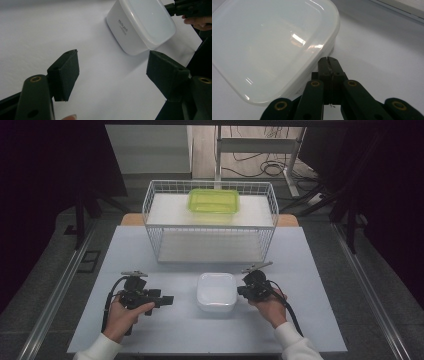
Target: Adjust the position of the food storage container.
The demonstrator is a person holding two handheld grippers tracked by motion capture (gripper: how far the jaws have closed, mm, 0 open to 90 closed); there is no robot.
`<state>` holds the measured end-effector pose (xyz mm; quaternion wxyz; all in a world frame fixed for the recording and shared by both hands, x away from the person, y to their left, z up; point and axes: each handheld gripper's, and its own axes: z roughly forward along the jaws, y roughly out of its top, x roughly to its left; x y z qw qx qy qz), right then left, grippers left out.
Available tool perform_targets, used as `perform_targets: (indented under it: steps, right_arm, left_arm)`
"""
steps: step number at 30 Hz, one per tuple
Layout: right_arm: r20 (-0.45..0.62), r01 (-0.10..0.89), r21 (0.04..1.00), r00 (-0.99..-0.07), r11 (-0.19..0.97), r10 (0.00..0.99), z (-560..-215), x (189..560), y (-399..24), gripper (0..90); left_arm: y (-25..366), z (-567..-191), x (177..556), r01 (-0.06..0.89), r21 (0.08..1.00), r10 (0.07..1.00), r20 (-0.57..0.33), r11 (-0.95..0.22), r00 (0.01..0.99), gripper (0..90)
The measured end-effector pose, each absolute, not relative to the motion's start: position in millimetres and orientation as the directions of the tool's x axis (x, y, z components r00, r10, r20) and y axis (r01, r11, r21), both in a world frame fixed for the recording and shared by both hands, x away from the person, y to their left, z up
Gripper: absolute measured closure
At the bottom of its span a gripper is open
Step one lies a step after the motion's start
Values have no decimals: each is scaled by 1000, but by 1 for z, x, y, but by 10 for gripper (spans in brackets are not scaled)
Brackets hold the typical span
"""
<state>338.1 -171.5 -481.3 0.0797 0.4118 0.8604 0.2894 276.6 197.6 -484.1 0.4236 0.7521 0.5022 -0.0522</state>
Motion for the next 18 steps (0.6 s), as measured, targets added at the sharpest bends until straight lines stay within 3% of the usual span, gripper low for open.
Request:
perform_targets:
  steps: [18]
  right_arm:
    - [102, 634, 618, -651, 464, 752, -471, 335, -180, 887]
  left_arm:
    - [194, -485, 276, 797, 591, 716, -501, -126, 485, 259]
